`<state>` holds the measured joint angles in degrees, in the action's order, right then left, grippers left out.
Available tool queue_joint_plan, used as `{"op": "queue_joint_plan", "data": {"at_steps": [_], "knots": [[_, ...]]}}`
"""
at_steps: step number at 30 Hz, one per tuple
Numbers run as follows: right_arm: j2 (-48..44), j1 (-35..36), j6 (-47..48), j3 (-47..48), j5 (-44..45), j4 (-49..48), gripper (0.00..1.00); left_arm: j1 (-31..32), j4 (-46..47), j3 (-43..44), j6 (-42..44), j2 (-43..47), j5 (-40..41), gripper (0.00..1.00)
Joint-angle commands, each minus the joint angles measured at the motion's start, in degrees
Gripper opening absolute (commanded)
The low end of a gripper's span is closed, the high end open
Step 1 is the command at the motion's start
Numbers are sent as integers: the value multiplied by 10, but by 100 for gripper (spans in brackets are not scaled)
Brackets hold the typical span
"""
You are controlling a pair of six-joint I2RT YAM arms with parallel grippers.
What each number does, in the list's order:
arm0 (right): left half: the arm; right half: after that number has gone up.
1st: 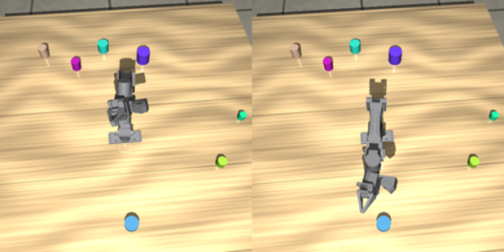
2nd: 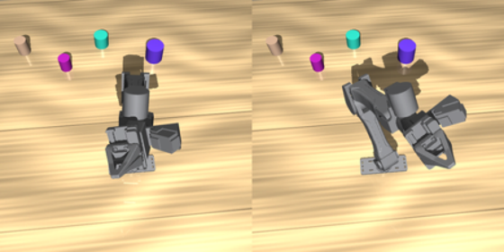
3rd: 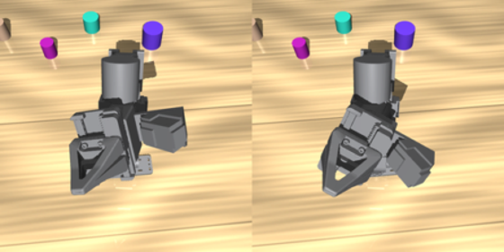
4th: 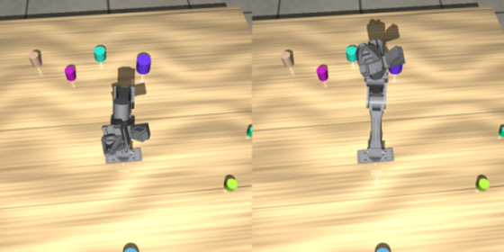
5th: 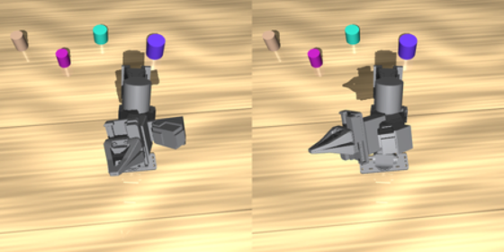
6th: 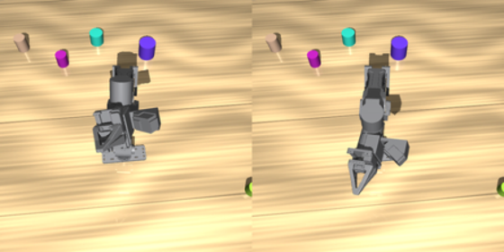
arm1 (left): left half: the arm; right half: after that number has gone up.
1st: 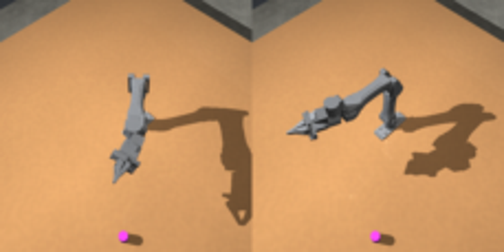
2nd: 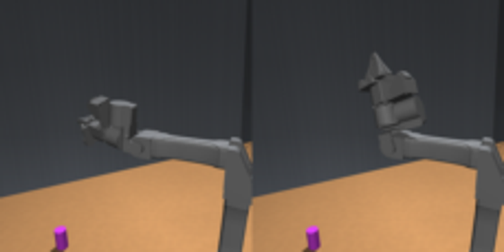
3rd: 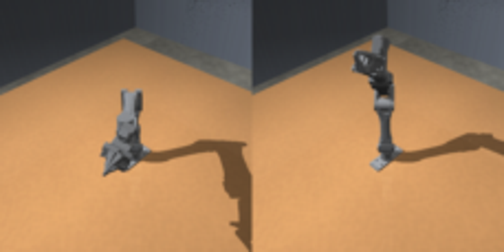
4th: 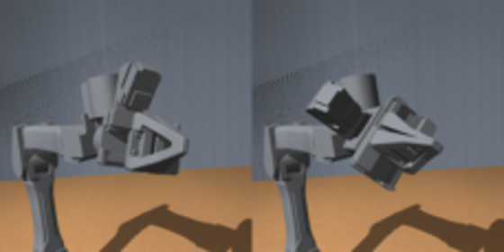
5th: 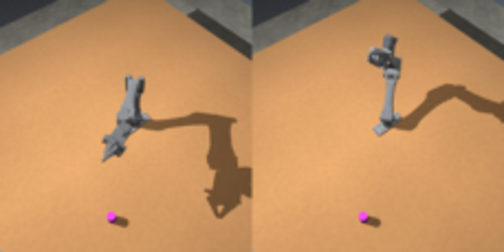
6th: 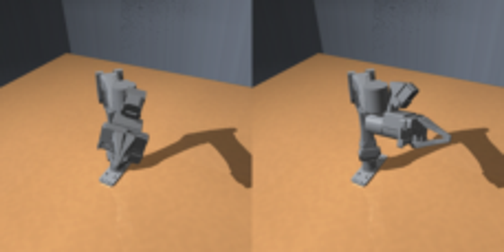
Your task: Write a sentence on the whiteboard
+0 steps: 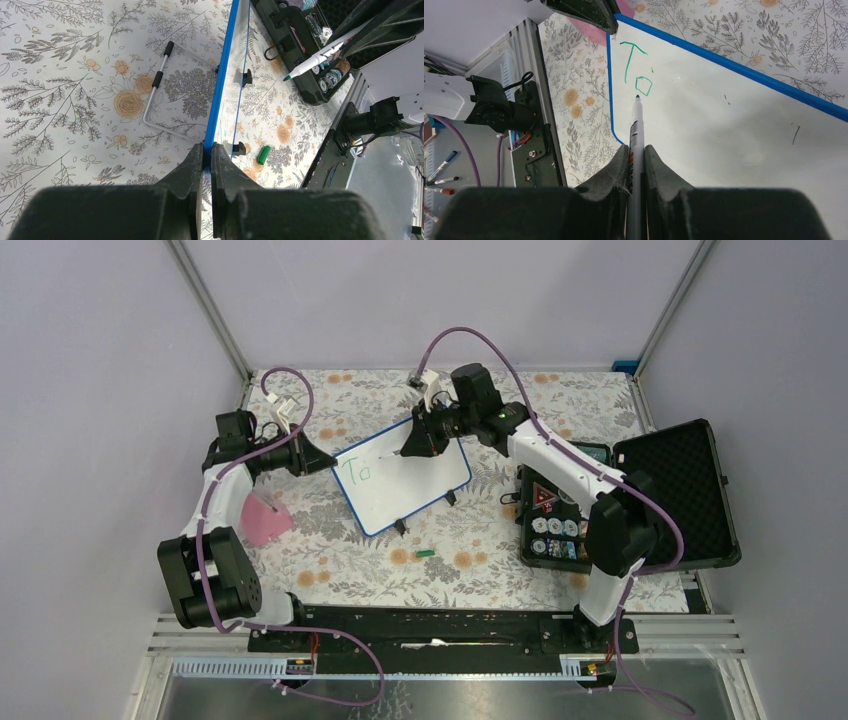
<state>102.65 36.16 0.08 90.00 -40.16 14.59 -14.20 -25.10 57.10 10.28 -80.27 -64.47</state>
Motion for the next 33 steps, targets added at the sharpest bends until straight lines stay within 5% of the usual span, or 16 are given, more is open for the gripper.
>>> {"op": "queue_joint_plan", "data": {"at_steps": [1, 33], "knots": [[11, 1, -18, 8, -5, -40, 0, 1, 13, 29, 16, 2, 17, 0], [59, 22, -3, 23, 67, -29, 0, 9, 13, 26, 16, 9, 19, 0]]}}
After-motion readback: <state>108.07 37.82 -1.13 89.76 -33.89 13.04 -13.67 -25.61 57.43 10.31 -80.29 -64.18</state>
